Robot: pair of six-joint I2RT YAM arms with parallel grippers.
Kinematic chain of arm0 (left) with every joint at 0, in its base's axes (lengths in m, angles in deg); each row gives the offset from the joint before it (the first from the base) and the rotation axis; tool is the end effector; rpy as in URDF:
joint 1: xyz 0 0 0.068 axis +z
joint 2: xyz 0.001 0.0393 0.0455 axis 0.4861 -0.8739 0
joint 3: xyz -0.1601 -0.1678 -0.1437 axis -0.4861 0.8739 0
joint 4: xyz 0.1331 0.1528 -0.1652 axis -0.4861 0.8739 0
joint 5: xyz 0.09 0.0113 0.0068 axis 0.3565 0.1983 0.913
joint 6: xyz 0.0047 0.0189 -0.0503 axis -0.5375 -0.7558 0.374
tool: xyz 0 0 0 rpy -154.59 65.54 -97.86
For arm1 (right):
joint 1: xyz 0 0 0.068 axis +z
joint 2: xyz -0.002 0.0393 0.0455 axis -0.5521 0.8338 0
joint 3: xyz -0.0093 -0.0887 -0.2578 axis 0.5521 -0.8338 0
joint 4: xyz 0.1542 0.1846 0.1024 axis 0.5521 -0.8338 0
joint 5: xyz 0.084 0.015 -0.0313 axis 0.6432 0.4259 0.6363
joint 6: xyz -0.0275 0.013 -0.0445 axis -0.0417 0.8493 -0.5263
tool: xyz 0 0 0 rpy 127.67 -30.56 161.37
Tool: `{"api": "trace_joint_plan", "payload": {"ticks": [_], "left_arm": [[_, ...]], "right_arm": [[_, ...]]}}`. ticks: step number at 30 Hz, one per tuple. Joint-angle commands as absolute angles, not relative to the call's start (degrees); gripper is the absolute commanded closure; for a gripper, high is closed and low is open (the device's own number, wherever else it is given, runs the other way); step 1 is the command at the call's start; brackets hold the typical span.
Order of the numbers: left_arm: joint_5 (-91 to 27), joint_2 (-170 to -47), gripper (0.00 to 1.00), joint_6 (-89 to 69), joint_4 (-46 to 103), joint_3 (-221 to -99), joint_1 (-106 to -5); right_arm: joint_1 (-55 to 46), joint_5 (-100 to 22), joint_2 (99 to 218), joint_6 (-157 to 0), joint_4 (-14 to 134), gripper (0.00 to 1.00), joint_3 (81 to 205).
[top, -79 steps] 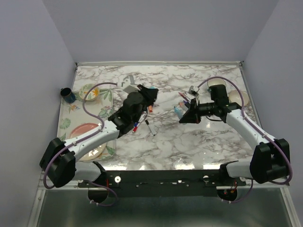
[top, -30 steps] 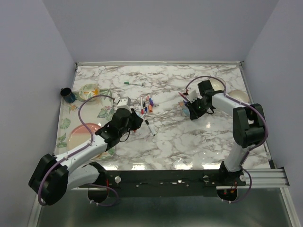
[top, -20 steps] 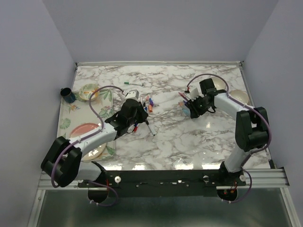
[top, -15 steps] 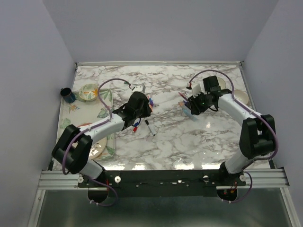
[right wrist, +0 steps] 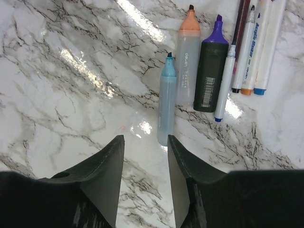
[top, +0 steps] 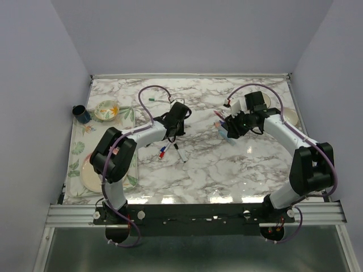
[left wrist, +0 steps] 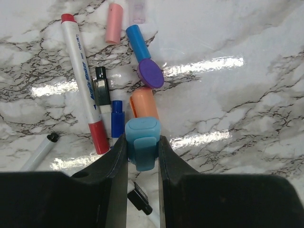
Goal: Open the pen caps
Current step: Place the pen cap on the table with the left arm, then grab a pen on the table with the left arm
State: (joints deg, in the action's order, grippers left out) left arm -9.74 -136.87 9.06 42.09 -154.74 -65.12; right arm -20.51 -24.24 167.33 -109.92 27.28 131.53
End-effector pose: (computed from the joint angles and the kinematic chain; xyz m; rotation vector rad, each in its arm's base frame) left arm 0.3186 -0.2212 0.1900 0.0114 2.3973 -0.2560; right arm 0.3094 0.0855 0.2341 -0.9531 2.3510 0.4350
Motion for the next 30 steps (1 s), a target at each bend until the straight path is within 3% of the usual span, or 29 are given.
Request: {"api": "trace_joint_plan", "payload": {"ticks": [1,6,13,24,30], "left_arm": [[-7.4,-139.4,0.79,7.3,45.4,-158.0,-64.2],[-7.0,-140.6,0.73,7.3,46.0,-159.1,-63.9],[-7.4,-140.7,0.57,6.8,46.9,-160.3,-63.5],[-8.1,-138.2,0.53,6.4,47.7,-160.3,-63.3],[-8.6,-131.6,0.41,5.4,45.7,-156.2,-63.2]], "right_arm": [[-20.9,-22.0,165.7,-110.4,25.7,0.51,131.1],[-20.9,-21.8,165.7,-110.3,25.6,0.51,131.0],[-20.9,-21.7,166.1,-110.3,25.6,0.51,131.0],[-21.2,-21.3,166.1,-110.6,25.3,0.51,131.0],[-21.3,-19.3,165.5,-112.8,23.9,0.51,131.1]]}}
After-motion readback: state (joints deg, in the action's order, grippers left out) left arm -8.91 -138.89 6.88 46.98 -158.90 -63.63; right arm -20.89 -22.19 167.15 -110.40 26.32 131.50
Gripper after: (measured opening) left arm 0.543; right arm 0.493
